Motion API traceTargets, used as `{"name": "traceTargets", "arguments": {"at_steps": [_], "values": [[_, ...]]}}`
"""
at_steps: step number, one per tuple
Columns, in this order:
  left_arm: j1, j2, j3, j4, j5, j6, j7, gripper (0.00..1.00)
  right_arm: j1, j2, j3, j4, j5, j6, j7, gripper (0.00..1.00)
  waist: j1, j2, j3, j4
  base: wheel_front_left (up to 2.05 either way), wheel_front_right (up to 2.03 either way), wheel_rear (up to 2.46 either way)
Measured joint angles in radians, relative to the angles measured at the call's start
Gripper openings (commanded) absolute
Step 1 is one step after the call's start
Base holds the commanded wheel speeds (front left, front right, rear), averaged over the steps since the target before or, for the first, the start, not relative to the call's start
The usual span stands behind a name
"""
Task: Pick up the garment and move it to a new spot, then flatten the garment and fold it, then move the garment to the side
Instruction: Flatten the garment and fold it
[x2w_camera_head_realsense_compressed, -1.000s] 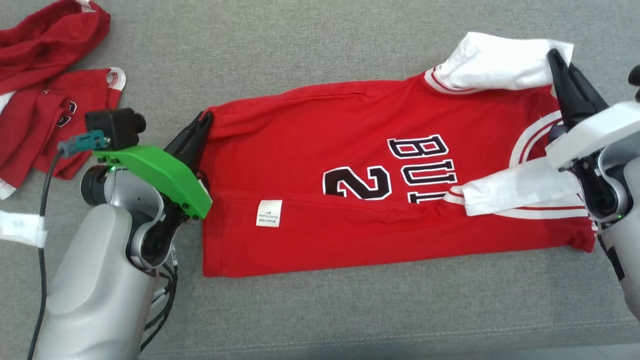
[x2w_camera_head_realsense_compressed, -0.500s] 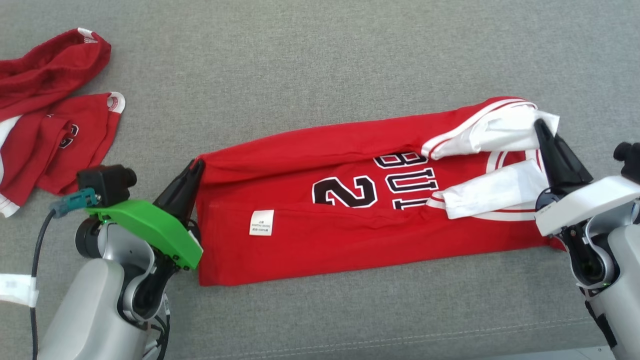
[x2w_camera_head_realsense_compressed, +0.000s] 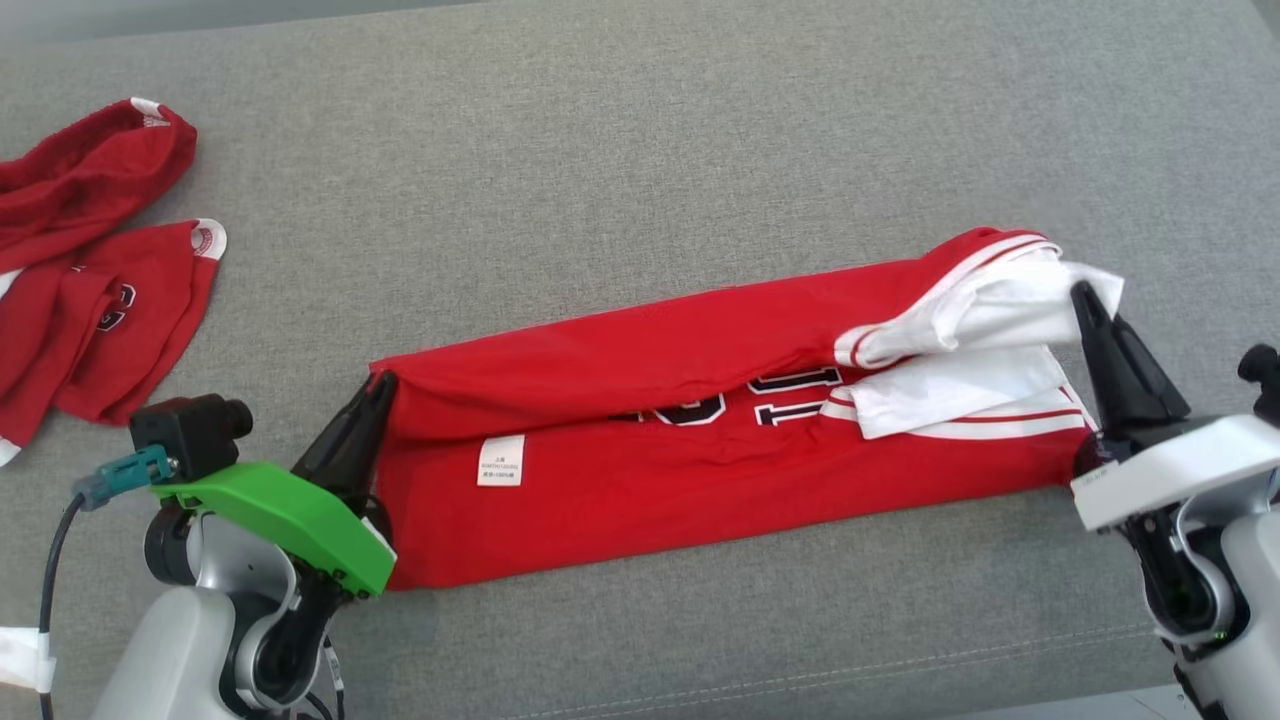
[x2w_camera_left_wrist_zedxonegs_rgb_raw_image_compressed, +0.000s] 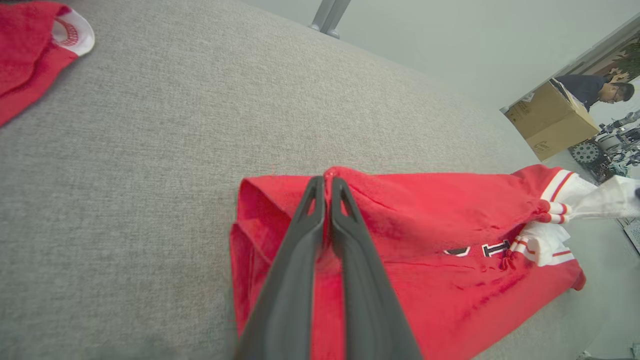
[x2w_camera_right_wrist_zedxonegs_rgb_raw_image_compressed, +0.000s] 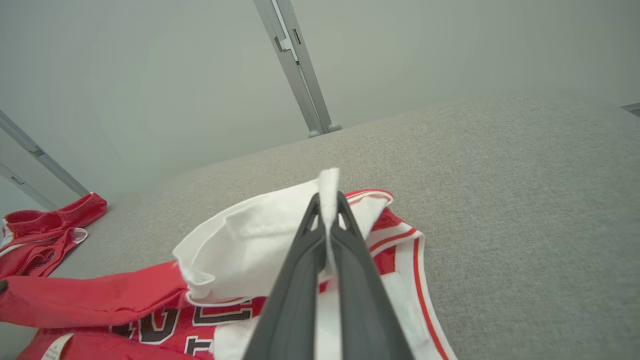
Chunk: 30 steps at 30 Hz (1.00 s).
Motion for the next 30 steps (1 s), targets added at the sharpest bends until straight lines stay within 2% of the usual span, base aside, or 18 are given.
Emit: {"name": "traceTargets", "arguments": {"at_steps": [8,11,22,24,25,26,27,28,29,30], "values": [[0.084,-0.001,-0.035,-0.029,-0.012,0.015,0.039,0.0,0.061,-0.011,0.024,0.001,-0.007,-0.011,0.027,0.0,0.0,0.0,0.003,-0.009,0.0,0.0,0.0],[0.091,0.0,-0.05,-0.048,-0.012,0.016,0.045,0.0,0.067,-0.025,0.027,0.0,-0.014,-0.024,0.035,0.0,0.0,0.0,0.005,-0.007,0.0,0.0,0.0],[0.095,0.03,0.0,-0.078,-0.012,0.058,0.048,0.0,0.081,-0.024,0.04,-0.031,-0.017,-0.028,0.048,0.0,0.0,0.0,0.006,0.0,0.0,0.0,0.0],[0.097,0.033,0.003,-0.082,-0.012,0.062,0.051,0.0,0.081,-0.025,0.039,-0.034,-0.017,-0.036,0.059,0.0,0.0,0.0,0.005,0.0,0.0,0.0,0.0],[0.098,0.033,0.002,-0.082,-0.012,0.064,0.052,0.02,0.086,-0.027,0.041,-0.034,-0.017,-0.037,0.071,0.21,0.0,0.0,0.005,-0.001,0.0,0.0,0.0],[0.101,0.034,0.0,-0.082,-0.012,0.065,0.062,0.2,0.096,-0.034,0.048,-0.032,-0.019,-0.036,0.082,0.44,0.0,0.0,0.004,-0.002,0.0,0.0,0.0],[0.107,0.036,-0.005,-0.083,-0.012,0.068,0.072,0.42,0.105,-0.041,0.055,-0.028,-0.024,-0.037,0.092,1.0,0.0,0.0,0.004,-0.002,0.0,0.0,0.0],[0.115,0.04,-0.016,-0.084,-0.012,0.068,0.08,0.94,0.118,-0.051,0.062,-0.023,-0.03,-0.041,0.103,1.0,0.0,0.0,0.004,-0.003,0.0,0.0,0.0],[0.125,0.044,-0.028,-0.085,-0.007,0.068,0.084,1.0,0.127,-0.06,0.067,-0.015,-0.034,-0.044,0.115,1.0,0.0,0.0,0.004,-0.004,0.0,0.0,0.0],[0.137,0.046,-0.039,-0.086,-0.002,0.068,0.092,1.0,0.134,-0.067,0.067,-0.009,-0.044,-0.046,0.122,1.0,0.0,0.0,0.004,-0.004,0.0,0.0,0.0]]}}
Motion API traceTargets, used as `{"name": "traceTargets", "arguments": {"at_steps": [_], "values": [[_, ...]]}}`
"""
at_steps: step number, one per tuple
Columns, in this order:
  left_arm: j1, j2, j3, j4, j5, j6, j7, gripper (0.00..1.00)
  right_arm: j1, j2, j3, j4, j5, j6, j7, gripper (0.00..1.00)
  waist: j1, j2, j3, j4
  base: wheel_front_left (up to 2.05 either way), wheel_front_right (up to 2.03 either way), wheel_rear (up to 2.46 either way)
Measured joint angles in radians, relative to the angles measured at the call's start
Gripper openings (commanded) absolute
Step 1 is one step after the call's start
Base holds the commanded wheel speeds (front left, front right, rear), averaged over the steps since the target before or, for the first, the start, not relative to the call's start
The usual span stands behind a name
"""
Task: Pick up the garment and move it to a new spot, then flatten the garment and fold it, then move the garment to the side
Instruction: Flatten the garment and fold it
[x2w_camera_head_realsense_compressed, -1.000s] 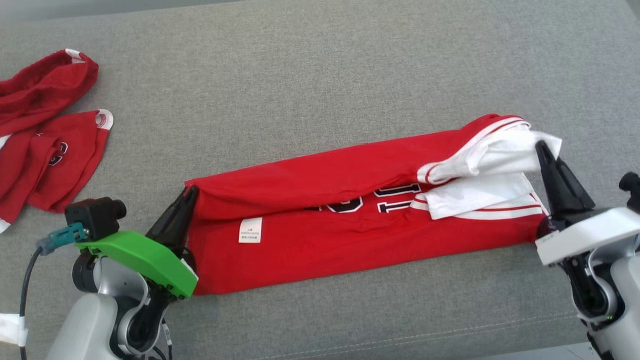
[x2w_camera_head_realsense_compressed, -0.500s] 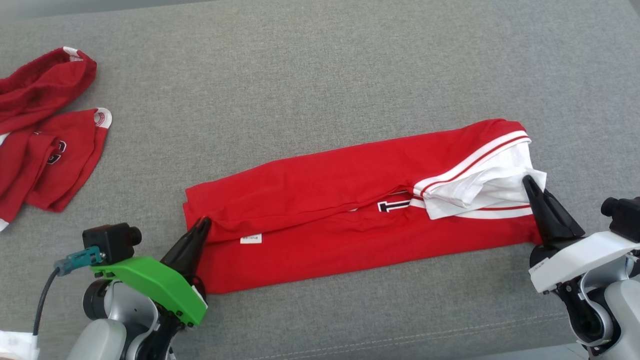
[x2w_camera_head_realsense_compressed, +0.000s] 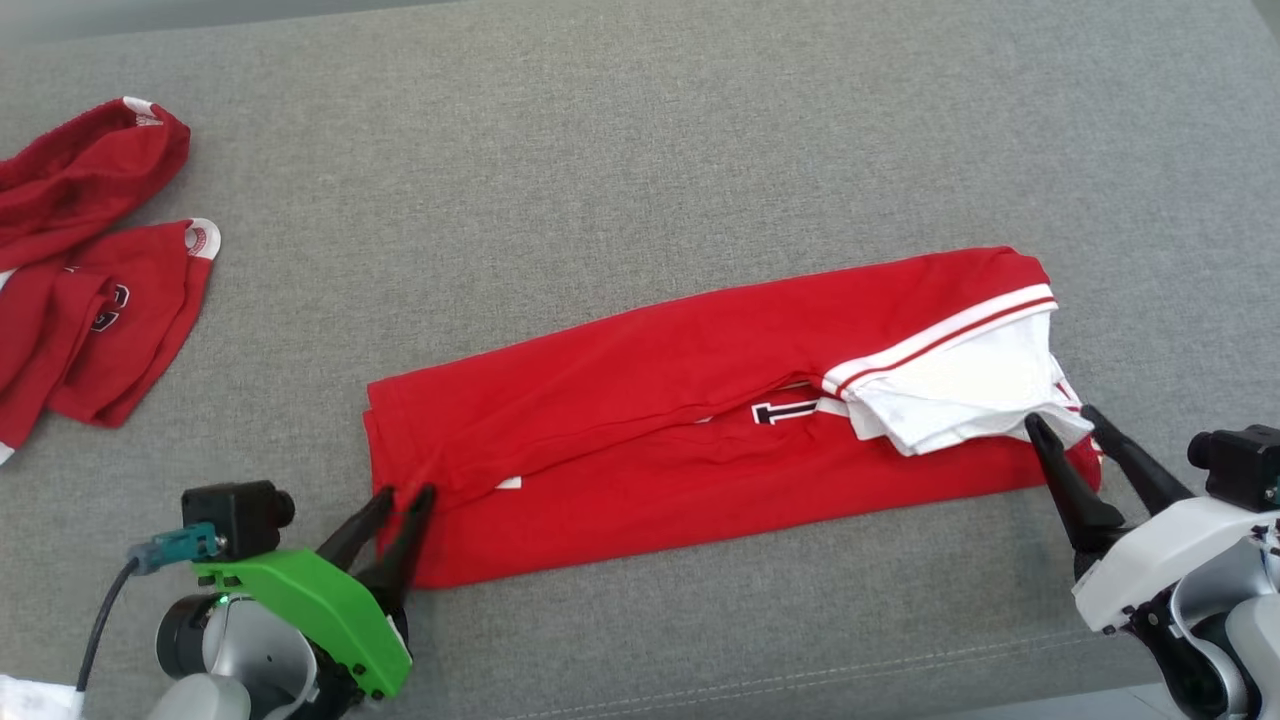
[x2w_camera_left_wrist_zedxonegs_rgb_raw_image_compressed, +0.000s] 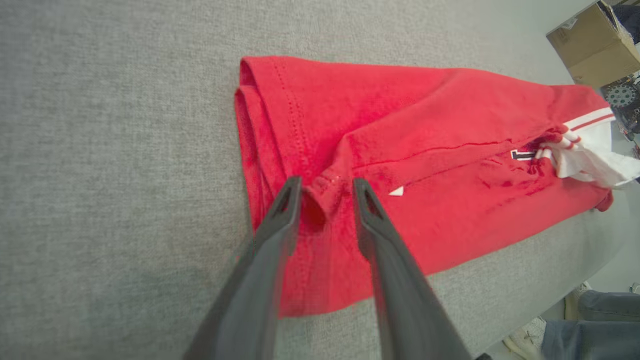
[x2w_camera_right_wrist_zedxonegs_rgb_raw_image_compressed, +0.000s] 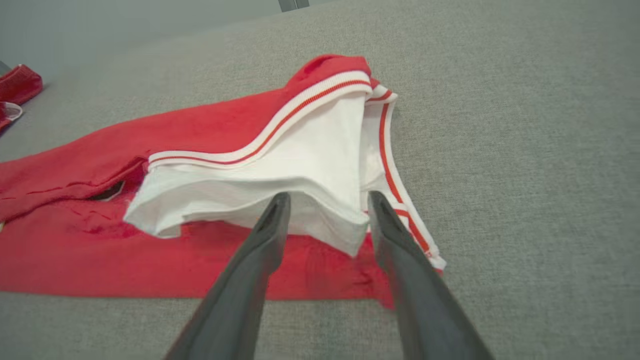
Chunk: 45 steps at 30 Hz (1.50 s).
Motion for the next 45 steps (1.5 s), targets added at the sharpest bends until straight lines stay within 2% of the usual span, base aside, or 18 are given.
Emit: {"name": "traceTargets", "arguments": {"at_steps": [6,12,17,25,35,45], "values": [[0.017,0.045,-0.025,-0.033,0.08,0.001,0.002,1.0,0.002,-0.028,-0.016,-0.015,-0.01,-0.008,0.029,1.0,0.0,0.0,0.004,-0.001,0.0,0.0,0.0],[0.014,0.075,0.053,-0.103,0.157,0.04,-0.089,1.0,-0.072,-0.03,-0.076,-0.039,0.001,-0.034,0.029,1.0,0.0,0.0,0.019,0.0,0.0,0.0,0.0],[0.009,0.062,0.069,-0.145,0.176,0.055,-0.125,1.0,-0.098,-0.042,-0.075,0.009,0.003,-0.047,0.075,1.0,0.0,0.0,0.029,0.018,0.0,0.0,0.0],[0.002,0.041,0.08,-0.179,0.21,0.07,-0.175,1.0,-0.104,-0.016,-0.052,0.111,0.027,-0.068,0.124,1.0,0.0,0.0,0.053,0.076,0.0,0.0,0.0],[0.002,0.014,0.092,-0.193,0.216,0.071,-0.199,1.0,-0.17,-0.02,-0.055,0.173,0.028,-0.069,0.135,1.0,0.0,0.0,0.088,0.126,0.0,0.0,0.0],[0.003,0.007,0.105,-0.193,0.216,0.08,-0.201,1.0,-0.224,-0.037,-0.061,0.212,0.027,-0.066,0.151,1.0,0.0,0.0,0.099,0.133,0.0,0.0,0.0]]}}
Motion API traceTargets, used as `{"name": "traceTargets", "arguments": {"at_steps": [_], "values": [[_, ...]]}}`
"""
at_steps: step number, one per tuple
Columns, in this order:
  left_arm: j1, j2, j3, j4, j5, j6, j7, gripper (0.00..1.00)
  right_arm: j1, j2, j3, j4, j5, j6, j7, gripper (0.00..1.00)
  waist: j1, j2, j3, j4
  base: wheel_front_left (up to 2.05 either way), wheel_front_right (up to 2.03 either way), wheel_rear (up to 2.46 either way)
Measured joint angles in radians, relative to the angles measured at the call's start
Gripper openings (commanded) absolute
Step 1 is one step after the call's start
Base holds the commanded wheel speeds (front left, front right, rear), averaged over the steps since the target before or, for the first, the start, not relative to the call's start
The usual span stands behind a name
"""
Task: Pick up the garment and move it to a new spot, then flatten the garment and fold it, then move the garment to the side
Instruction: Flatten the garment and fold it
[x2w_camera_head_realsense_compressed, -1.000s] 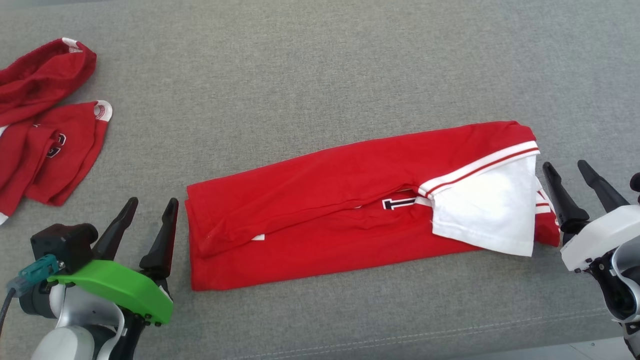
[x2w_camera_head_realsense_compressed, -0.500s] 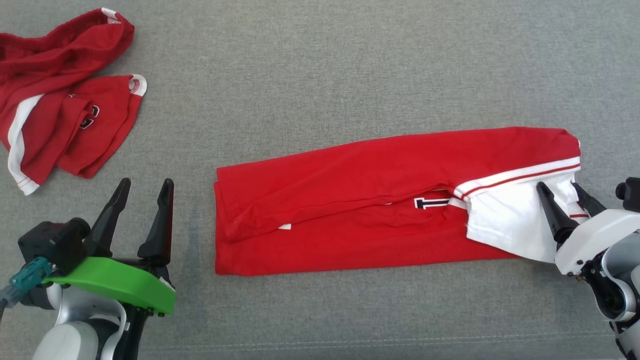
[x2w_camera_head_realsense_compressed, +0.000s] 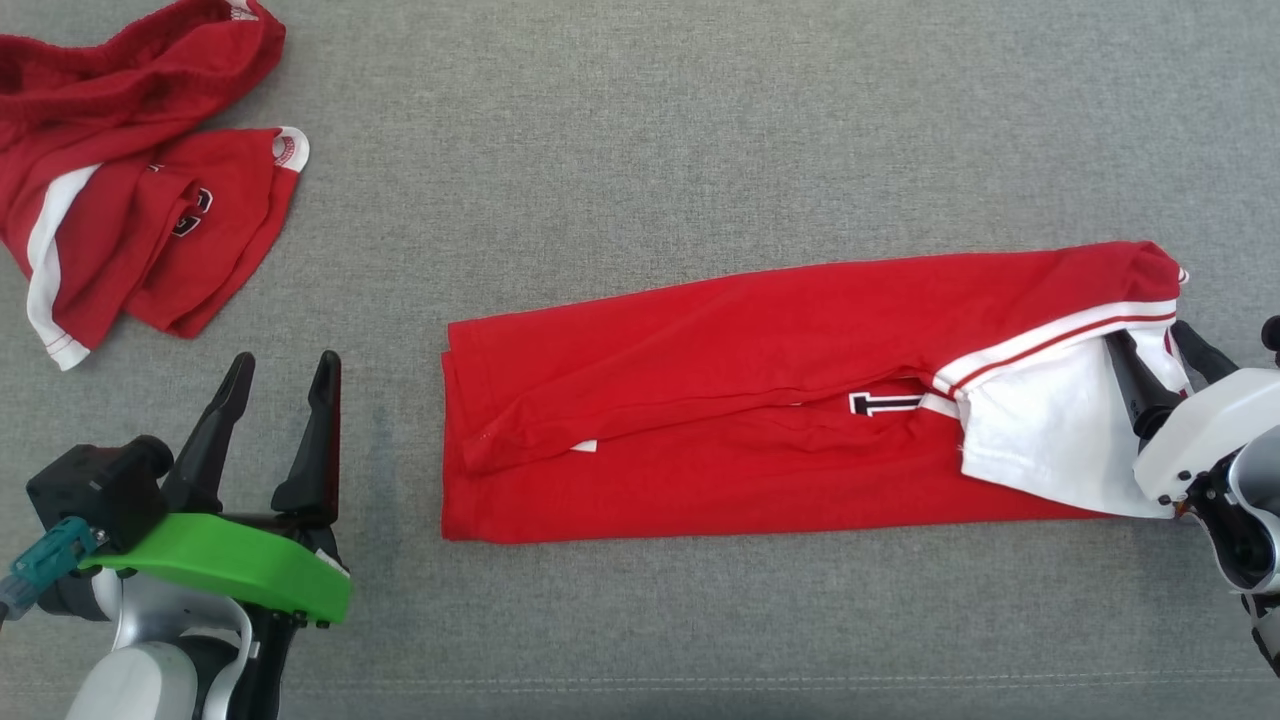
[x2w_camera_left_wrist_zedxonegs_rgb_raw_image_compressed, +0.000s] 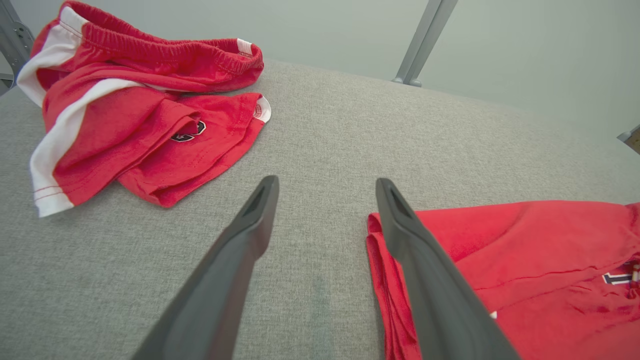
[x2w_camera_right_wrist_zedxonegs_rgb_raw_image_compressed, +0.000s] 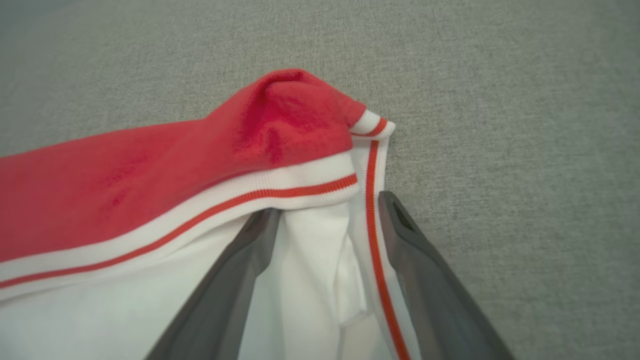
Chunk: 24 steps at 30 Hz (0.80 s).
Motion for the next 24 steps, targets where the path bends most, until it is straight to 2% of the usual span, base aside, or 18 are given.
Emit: {"name": "traceTargets", "arguments": {"at_steps": [10,17,18,19,20,24], "values": [[0.0,-0.014,-0.002,-0.006,0.0,0.0,0.0,1.0,-0.009,-0.004,0.002,0.037,0.016,0.019,0.022,1.0,-0.0001,0.0,0.002,-0.005,0.0,0.0,0.0],[0.0,-0.014,-0.001,-0.009,0.007,0.0,0.0,1.0,-0.019,0.005,0.001,0.057,0.101,0.057,0.096,1.0,0.0,0.0,-0.001,-0.004,0.0,0.0,0.0],[0.0,-0.014,-0.001,-0.008,0.008,0.0,0.0,1.0,-0.019,0.006,-0.002,0.059,0.121,0.064,0.11,0.95,0.0,0.0,-0.002,-0.004,0.0,0.0,0.0],[0.0,-0.014,-0.001,-0.007,0.008,0.0,0.0,1.0,-0.019,0.009,-0.006,0.063,0.143,0.071,0.119,0.5,0.0,0.0,-0.004,-0.003,0.0,0.0,0.0],[0.0,-0.014,-0.001,-0.004,0.009,0.0,0.0,1.0,-0.019,0.011,-0.008,0.066,0.157,0.081,0.127,0.0,0.0,0.0,-0.007,-0.003,0.0,0.0,0.0],[0.002,-0.014,0.003,-0.002,0.009,0.001,0.0,1.0,-0.019,0.046,-0.017,0.072,0.232,0.114,0.168,0.0,0.0,0.0,-0.019,-0.004,0.0,0.0,0.0]]}}
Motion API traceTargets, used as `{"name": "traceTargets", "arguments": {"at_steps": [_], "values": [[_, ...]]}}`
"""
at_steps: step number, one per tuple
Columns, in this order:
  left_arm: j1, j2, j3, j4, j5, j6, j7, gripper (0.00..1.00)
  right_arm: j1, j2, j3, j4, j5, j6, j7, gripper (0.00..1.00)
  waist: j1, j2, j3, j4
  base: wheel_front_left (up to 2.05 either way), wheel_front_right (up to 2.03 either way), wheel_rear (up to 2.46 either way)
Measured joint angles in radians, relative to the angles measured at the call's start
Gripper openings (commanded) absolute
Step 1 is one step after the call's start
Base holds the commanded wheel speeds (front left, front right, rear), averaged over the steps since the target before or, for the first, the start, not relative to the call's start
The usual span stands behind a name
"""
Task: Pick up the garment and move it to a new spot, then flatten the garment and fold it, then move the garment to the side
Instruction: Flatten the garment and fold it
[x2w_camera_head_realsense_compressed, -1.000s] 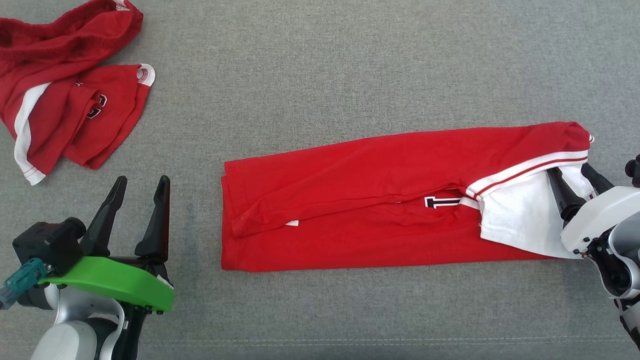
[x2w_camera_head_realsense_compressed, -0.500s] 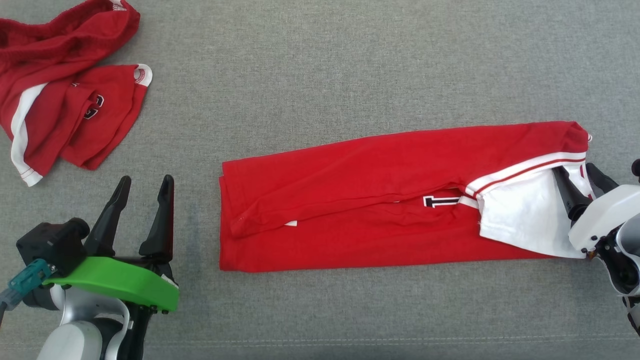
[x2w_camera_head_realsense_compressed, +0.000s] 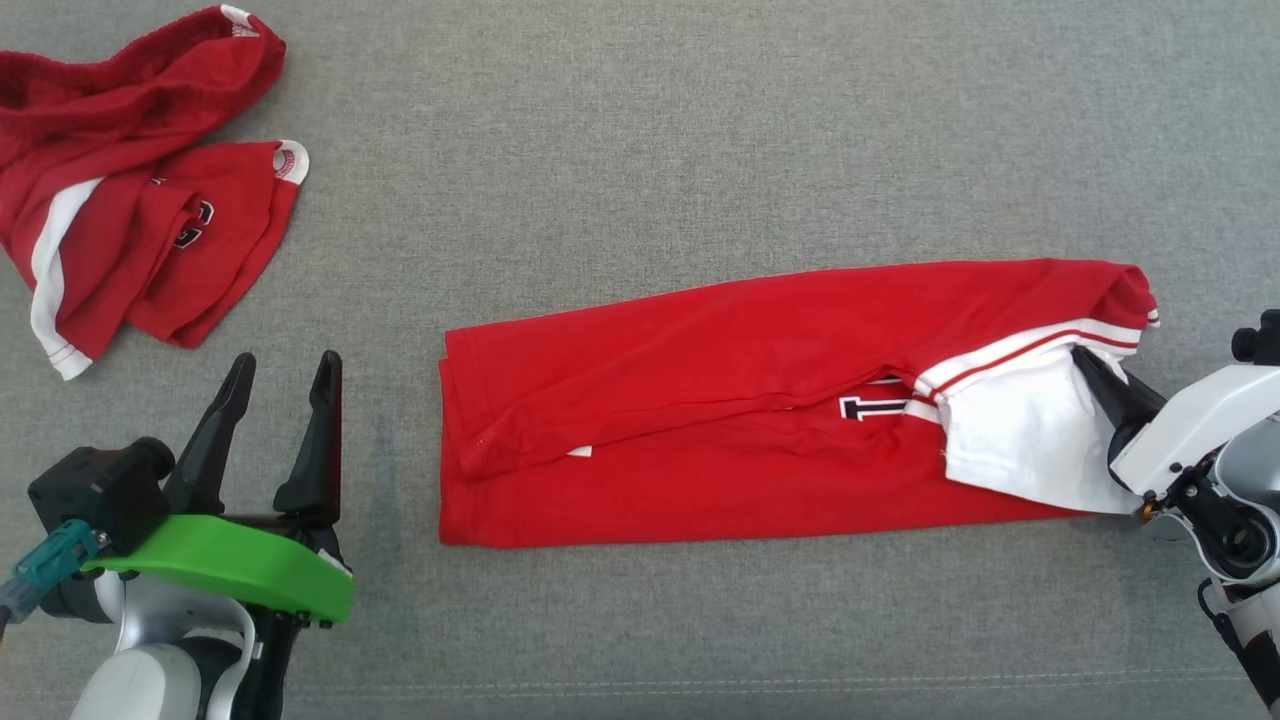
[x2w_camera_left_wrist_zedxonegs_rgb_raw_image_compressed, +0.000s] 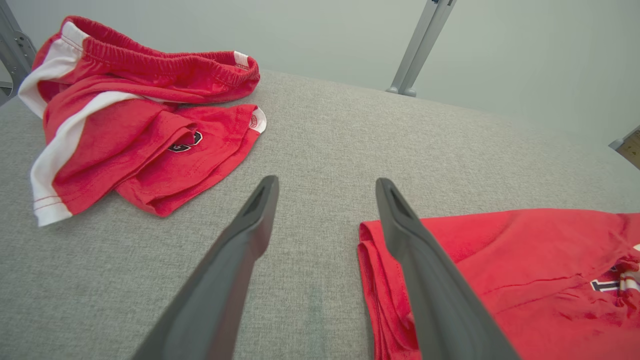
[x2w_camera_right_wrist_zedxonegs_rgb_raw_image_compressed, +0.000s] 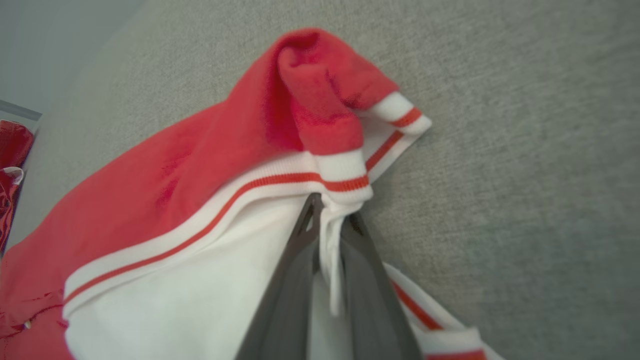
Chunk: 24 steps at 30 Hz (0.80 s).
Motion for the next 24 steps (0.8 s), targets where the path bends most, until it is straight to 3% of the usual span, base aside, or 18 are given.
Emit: {"name": "traceTargets", "arguments": {"at_steps": [3,9,19,22,24], "values": [[0.001,0.0,0.004,0.0,0.0,0.0,0.0,1.0,0.0,0.021,-0.013,0.0,0.032,0.002,0.012,0.0,0.0,0.0,-0.006,-0.005,0.0,0.0,0.0],[0.013,0.0,0.02,0.009,0.001,0.0,-0.009,1.0,0.002,0.0,-0.052,0.02,0.043,0.002,0.025,0.0,0.0,0.0,-0.019,-0.015,0.0,0.0,0.0],[0.025,-0.008,0.029,0.021,0.001,0.009,-0.018,1.0,0.075,-0.17,-0.238,0.064,0.086,-0.051,0.02,0.0,0.0,0.0,-0.05,-0.029,0.0,0.0,0.0],[0.035,-0.008,0.03,0.021,0.001,0.009,-0.018,1.0,0.082,-0.186,-0.247,0.007,0.125,-0.022,0.036,0.0,0.0,0.0,-0.055,-0.03,0.0,0.0,0.0],[0.038,-0.008,0.035,0.02,0.001,0.009,-0.02,1.0,0.08,-0.148,-0.218,-0.073,0.178,0.013,0.073,0.0,0.0,0.0,-0.058,-0.033,0.0,0.0,0.0]]}}
